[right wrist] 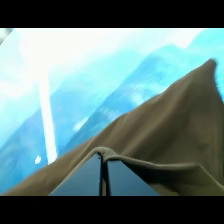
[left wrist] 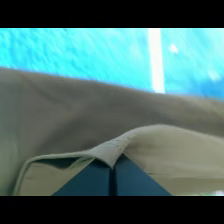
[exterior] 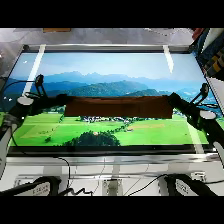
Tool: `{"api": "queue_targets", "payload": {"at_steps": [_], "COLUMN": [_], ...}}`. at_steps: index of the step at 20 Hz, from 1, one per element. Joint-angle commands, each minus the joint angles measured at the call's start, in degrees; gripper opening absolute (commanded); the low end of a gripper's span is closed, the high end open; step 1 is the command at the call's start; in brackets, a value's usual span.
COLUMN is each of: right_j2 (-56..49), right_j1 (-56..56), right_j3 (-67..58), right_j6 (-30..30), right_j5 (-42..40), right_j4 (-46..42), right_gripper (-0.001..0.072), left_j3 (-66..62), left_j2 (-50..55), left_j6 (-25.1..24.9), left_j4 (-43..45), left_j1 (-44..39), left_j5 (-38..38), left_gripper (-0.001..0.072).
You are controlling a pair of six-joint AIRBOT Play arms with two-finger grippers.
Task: Fold the clothes and pants, and hang the long-sleeved shirts on hangers.
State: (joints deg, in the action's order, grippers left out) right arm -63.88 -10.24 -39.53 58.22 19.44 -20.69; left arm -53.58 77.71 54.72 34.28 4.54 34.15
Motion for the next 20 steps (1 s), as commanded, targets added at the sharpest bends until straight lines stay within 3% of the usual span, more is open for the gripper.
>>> {"api": "queue_targets", "payload": {"at_steps": [1, 8, 9, 11, 12, 16, 17, 18, 20], "right_j2": [-7.5, -19.2, -19.5, -19.5, -19.5, -19.5, -19.5, -19.5, -19.5], "right_j1": [3.3, 3.8, 3.8, 3.8, 3.8, 3.8, 3.8, 3.8, 3.8], "right_j3": [-3.9, -12.5, -12.5, -12.6, -12.6, -12.6, -12.6, -12.6, -12.6], "right_j6": [2.8, 2.8, 2.8, 2.8, 2.7, 2.7, 2.7, 2.7, 2.7], "right_j5": [-8.3, -5.2, -4.5, -1.8, -0.1, 4.7, 5.5, 6.4, 6.9], "right_j4": [-0.1, -0.9, -1.3, -2.5, -3.1, -7.3, -7.6, -7.7, -7.7], "right_gripper": [0.0011, 0.0015, 0.0083, 0.0459, 0.0500, 0.0499, 0.0499, 0.0499, 0.0499], "left_j3": [-0.1, -0.1, -0.1, -0.1, -0.1, -0.1, -0.1, -0.1, -0.1], "left_j2": [4.0, 6.6, 6.6, 6.5, 6.4, 5.1, 4.4, 3.6, 2.8], "left_j6": [0.6, 0.5, 0.5, 0.5, 0.5, 0.5, 0.5, 0.6, 3.4], "left_j4": [-0.5, -0.5, -0.5, -0.5, -0.4, -0.4, 0.3, 0.2, 0.2], "left_j1": [-4.0, -4.5, -4.4, -4.3, -4.2, -3.7, -3.7, -3.3, -1.1], "left_j5": [-12.8, -17.5, -18.5, -19.2, -19.2, -18.6, -18.3, -17.5, -13.8], "left_gripper": [0.0007, 0.0009, 0.0030, 0.0158, 0.0159, 0.0180, 0.0368, 0.0668, 0.0688]}}
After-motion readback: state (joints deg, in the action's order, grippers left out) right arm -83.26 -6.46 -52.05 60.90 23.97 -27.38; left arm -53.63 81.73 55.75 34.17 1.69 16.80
